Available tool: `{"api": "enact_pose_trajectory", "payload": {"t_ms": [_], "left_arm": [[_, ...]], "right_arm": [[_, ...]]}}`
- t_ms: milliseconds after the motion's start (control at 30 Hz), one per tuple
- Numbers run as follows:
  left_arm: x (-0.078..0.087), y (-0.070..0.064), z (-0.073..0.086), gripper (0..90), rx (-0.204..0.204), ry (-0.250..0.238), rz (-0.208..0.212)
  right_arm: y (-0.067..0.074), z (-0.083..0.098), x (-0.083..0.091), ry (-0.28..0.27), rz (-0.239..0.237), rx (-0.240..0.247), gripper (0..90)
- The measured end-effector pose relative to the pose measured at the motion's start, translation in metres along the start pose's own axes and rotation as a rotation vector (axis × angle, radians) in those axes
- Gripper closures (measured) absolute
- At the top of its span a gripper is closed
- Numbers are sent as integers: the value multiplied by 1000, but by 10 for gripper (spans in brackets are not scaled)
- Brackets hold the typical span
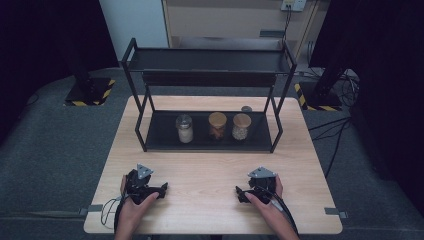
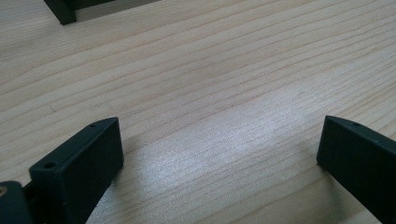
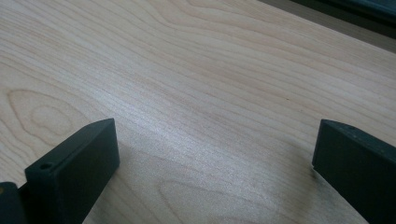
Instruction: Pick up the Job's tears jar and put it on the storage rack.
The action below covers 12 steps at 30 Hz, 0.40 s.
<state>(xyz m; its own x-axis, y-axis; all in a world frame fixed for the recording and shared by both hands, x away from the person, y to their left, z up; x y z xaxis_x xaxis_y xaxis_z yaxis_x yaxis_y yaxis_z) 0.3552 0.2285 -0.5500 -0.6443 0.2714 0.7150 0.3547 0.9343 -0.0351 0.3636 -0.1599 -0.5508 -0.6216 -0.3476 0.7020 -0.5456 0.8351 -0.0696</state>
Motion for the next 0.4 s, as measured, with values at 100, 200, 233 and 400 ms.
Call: {"api": "enact_pose_trajectory", "payload": {"t_ms": [100, 200, 233, 400], "left_arm": [[0, 0, 0, 0, 0, 0, 0], [0, 0, 0, 0, 0, 0, 0], [0, 0, 0, 0, 0, 0, 0], [0, 0, 0, 0, 0, 0, 0]], "right_arm": [[-2, 2, 0, 6, -16, -38, 5], [-2, 2, 0, 6, -15, -39, 5], [-2, 2, 0, 7, -16, -41, 4], [-2, 2, 0, 6, -16, -41, 4]]}}
Point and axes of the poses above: each handheld gripper's, and its own axes: x roughly backward along the jaws, z roughly out of its underside, y roughly to its left, the point moved 2 cm from there along -x, roughly forward along the jaws, and after that the axes turned 3 degrees about x, right-handed, at the moved point
